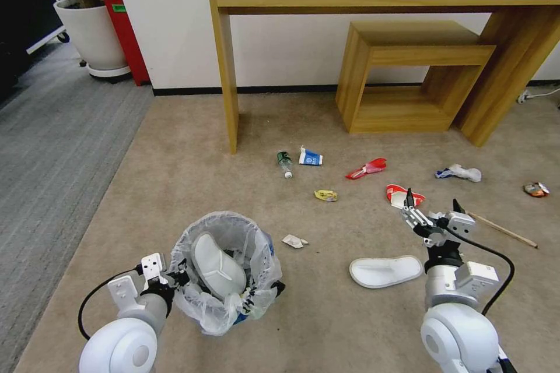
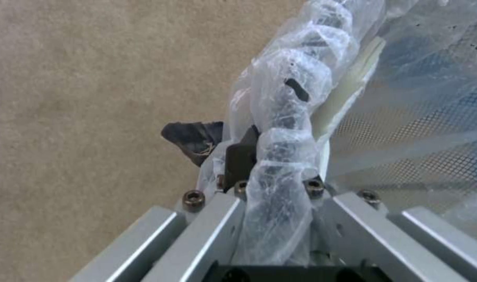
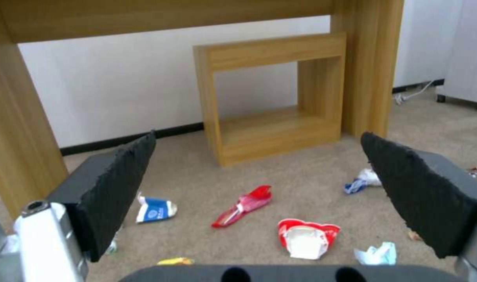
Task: Pick up the trash bin and place the garbage on the floor into it.
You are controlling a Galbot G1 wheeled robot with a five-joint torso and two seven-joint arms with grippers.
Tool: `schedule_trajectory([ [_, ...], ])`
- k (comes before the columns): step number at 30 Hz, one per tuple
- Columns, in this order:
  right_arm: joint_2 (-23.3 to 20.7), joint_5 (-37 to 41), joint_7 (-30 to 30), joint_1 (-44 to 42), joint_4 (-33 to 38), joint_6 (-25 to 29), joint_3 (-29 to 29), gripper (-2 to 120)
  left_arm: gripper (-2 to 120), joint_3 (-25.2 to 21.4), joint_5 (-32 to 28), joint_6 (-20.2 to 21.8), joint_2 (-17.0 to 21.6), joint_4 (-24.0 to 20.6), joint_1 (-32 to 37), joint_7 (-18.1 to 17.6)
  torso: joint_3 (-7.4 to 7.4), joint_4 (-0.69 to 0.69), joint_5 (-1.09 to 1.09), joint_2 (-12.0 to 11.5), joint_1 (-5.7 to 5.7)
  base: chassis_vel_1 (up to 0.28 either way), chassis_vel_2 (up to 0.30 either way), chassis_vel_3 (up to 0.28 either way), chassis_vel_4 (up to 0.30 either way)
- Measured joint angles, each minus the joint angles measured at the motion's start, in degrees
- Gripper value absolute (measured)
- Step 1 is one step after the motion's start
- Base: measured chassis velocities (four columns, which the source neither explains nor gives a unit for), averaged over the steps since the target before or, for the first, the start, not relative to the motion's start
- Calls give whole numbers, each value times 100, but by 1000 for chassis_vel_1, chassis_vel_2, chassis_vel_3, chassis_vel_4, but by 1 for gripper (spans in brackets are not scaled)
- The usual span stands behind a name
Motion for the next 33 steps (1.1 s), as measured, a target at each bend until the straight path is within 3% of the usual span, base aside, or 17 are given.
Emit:
schedule_trajectory([
  [11,-22,-99,-26,-7,-52,188,-12,100,0,16,55,-5,-52,-5,36,7,1,-2,3,0,0,-147,-155,147,141],
  [33,-32,-289,-54,29,-145,112,-136,100,0,-112,103,-32,-59,-24,124,8,0,-1,1,0,-1,-7,0,7,-1],
])
